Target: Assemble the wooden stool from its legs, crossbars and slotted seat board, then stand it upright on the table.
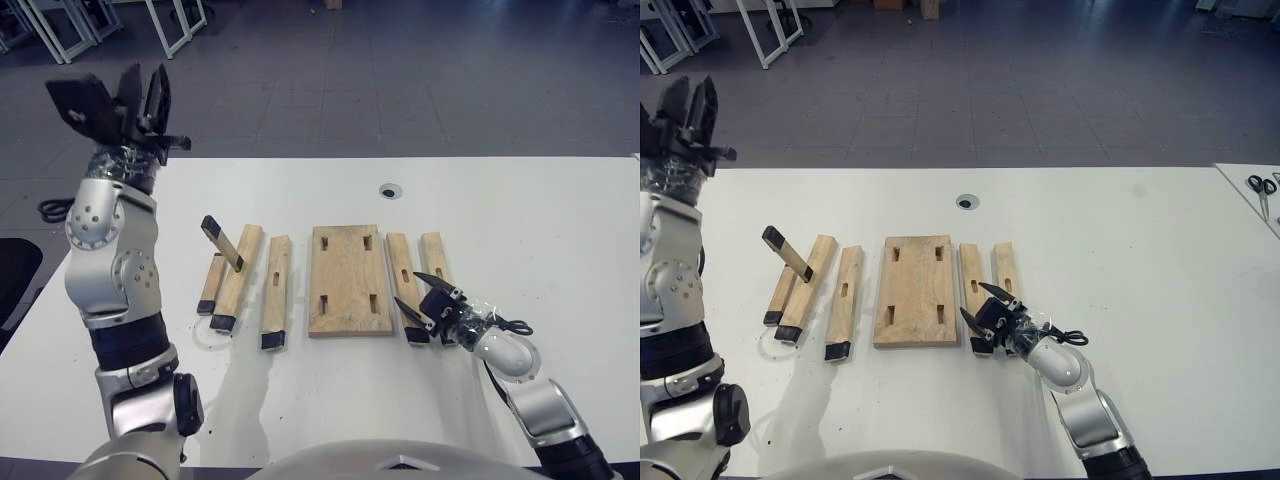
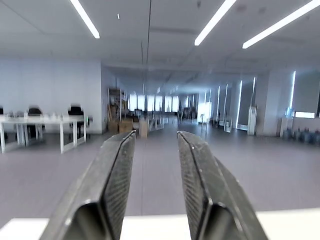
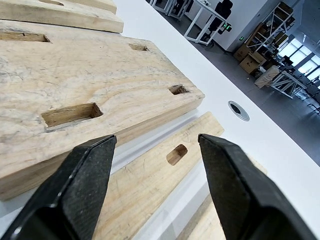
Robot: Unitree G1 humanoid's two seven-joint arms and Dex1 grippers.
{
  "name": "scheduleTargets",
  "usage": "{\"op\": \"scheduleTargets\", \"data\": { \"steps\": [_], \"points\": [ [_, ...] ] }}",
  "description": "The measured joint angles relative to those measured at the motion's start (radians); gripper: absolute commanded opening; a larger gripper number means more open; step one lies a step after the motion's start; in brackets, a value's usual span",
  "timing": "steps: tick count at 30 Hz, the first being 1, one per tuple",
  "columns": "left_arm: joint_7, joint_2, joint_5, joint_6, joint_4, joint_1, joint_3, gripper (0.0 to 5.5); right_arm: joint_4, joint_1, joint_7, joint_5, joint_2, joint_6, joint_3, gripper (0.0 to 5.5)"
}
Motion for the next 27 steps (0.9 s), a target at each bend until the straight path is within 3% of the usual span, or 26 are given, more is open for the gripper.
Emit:
{"op": "scheduleTargets", "data": {
  "steps": [5,10,16,21,27],
  "points": [
    [0.037,-0.055,0.013,0.196,0.047,0.153,-0.078,1.53,0.002,-0.001,-0.008,-0.001,0.003,0.0,0.001,3.01],
    [0.002,-0.078,0.08,0.18,0.265,0.261,-0.133,1.53,0.003,0.004,-0.018,-0.002,0.01,0.0,0.004,3.01],
    [-0.004,-0.027,0.08,0.095,0.162,0.084,-0.076,1.53,0.002,0.017,-0.028,-0.01,0.018,0.0,0.006,3.01],
    [-0.007,-0.03,0.057,0.103,0.043,0.067,-0.068,1.53,0.003,0.015,-0.029,-0.012,0.019,0.0,0.006,3.01],
    [-0.009,-0.008,0.038,0.111,0.13,-0.095,-0.028,1.53,0.017,-0.001,-0.031,-0.021,0.021,0.001,0.006,3.01]
  ]
}}
